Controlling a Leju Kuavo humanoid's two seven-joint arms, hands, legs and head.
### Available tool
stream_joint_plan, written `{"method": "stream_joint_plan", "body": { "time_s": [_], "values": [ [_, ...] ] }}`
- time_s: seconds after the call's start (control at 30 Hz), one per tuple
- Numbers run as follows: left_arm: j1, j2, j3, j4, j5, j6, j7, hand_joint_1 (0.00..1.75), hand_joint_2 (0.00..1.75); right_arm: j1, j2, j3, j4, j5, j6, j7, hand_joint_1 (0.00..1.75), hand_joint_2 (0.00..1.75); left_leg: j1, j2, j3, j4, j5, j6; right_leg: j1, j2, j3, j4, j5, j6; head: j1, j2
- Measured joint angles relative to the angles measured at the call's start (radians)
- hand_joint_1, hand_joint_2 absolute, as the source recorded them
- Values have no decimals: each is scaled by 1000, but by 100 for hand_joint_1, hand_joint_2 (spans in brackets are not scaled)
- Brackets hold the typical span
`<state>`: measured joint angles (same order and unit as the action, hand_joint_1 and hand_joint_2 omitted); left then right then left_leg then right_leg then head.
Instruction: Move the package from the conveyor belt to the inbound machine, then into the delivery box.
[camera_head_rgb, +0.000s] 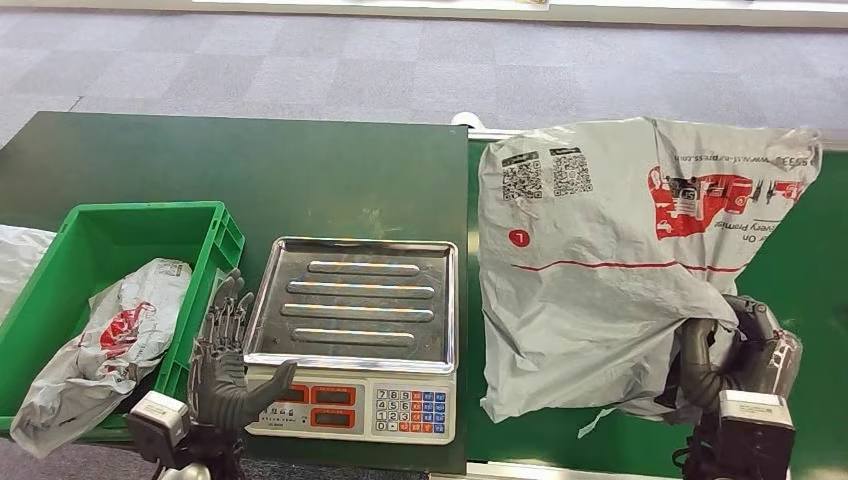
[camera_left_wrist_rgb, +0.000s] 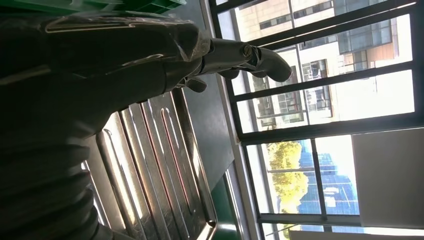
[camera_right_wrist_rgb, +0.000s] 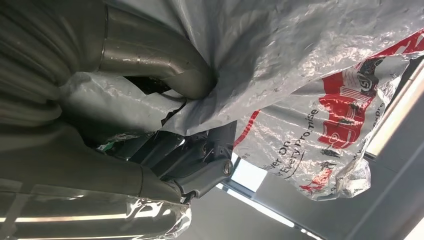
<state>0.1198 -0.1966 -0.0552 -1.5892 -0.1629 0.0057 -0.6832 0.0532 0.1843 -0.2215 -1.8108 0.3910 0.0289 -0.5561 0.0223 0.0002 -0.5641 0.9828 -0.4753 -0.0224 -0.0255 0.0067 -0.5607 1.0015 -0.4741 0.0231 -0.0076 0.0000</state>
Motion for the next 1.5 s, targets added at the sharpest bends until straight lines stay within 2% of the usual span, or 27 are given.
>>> {"method": "stream_joint_plan", "body": {
  "time_s": [0.27, 0.4, 0.63, 0.87, 1.03, 1.13, 1.23, 1.5],
  "values": [
    [6, 0, 7, -13, 0, -2, -2, 0, 175, 4, 0, 8, -60, 6, 0, -20, 175, 175, 0, 0, 0, 0, 0, 0, 0, 0, 0, 0, 0, 0, 0, 0],
    [6, 2, 11, -25, 3, 15, -12, 0, 175, -22, -8, 25, -83, 64, -2, -5, 175, 175, 0, 0, 0, 0, 0, 0, 0, 0, 1, 0, 0, 0, 0, 0],
    [5, 13, 26, -99, 51, 108, -16, 0, 175, -150, -99, 99, -53, 224, -9, 92, 175, 175, 0, 0, 0, 0, 0, 0, 0, 0, 1, 0, 0, 0, 0, 0],
    [7, 25, 32, -178, 94, 176, -16, 0, 175, -405, -233, 261, 213, 298, 56, 163, 175, 175, 0, 0, 0, 0, 2, 0, 0, 0, 2, 0, 1, 0, 0, 0],
    [11, 32, 31, -199, 99, 185, -16, 0, 175, -626, -277, 439, 488, 281, 157, 185, 175, 175, 0, 0, 0, 0, 2, 0, 0, 0, 2, 1, 2, 1, 0, 0],
    [23, 33, 26, -203, 103, 186, -16, 0, 175, -746, -276, 562, 651, 232, 254, 182, 175, 175, 0, 0, 0, 0, 2, 0, 0, 0, 1, 2, 2, 1, 0, 0],
    [30, 34, 13, -203, 104, 185, -16, 0, 175, -840, -251, 677, 800, 159, 344, 168, 175, 175, 0, -1, -1, 0, 2, 0, 0, -1, 0, 2, 1, 1, 0, 0],
    [16, 39, -17, -184, 108, 177, -16, 0, 175, -929, -164, 841, 1016, 18, 445, 142, 175, 175, 0, 0, -1, 0, 2, 0, 0, -1, -1, 2, 1, 1, 0, 0]
  ]
}}
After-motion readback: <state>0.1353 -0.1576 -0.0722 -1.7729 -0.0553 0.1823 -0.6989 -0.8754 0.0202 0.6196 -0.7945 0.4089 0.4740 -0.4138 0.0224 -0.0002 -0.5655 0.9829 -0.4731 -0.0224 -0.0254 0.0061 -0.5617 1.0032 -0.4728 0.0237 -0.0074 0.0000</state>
